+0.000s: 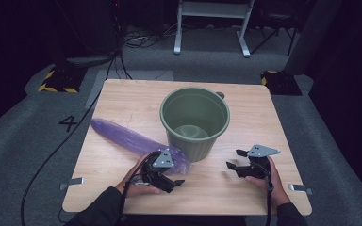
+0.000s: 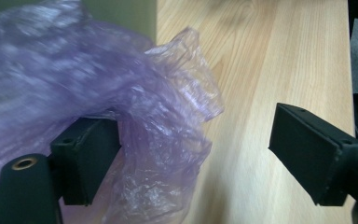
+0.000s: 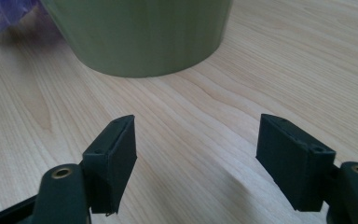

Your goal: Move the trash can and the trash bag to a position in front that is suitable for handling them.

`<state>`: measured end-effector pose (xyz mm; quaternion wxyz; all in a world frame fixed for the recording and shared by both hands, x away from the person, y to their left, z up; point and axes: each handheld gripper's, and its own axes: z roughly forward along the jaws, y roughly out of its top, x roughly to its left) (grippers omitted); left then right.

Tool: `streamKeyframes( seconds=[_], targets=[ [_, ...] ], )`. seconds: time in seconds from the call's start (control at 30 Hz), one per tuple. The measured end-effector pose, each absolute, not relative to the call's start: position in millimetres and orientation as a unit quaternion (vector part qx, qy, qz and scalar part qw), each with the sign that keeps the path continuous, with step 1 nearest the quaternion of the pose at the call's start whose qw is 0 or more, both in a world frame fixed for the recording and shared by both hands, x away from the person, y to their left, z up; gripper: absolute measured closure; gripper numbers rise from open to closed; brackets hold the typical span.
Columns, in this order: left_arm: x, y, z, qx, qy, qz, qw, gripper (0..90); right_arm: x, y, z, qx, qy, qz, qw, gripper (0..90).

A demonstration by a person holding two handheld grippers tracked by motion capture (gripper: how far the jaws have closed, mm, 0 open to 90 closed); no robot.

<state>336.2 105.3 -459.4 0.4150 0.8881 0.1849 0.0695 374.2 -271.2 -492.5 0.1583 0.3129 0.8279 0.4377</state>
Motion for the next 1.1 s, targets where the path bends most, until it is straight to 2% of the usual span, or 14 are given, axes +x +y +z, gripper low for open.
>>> streamKeyframes(
  seconds=[0.17, 0.53, 0.63, 0.7, 0.93, 1.0, 1.1],
  targets=[
    [318, 138, -460, 0.886, 0.194, 0.085, 0.413, 15.7, 369, -253, -485, 0.290, 0.833, 0.441, 0.165, 27.5],
    [317, 168, -476, 0.888, 0.225, 0.084, 0.393, 18.7, 361, -217, -482, 0.245, 0.848, 0.444, 0.151, 27.6],
    [324, 176, -480, 0.885, 0.235, 0.077, 0.394, 22.9, 360, -209, -482, 0.235, 0.850, 0.449, 0.142, 27.8],
    [328, 176, -481, 0.885, 0.230, 0.070, 0.398, 31.1, 360, -206, -482, 0.231, 0.852, 0.448, 0.141, 27.9],
    [353, 171, -490, 0.879, 0.233, 0.056, 0.412, 27.0, 358, -199, -484, 0.219, 0.856, 0.451, 0.129, 27.7],
    [357, 167, -489, 0.879, 0.232, 0.054, 0.414, 31.9, 359, -203, -487, 0.222, 0.856, 0.450, 0.127, 27.7],
    [363, 156, -490, 0.878, 0.231, 0.056, 0.415, 47.2, 361, -209, -490, 0.231, 0.854, 0.449, 0.124, 27.8]
  ],
)
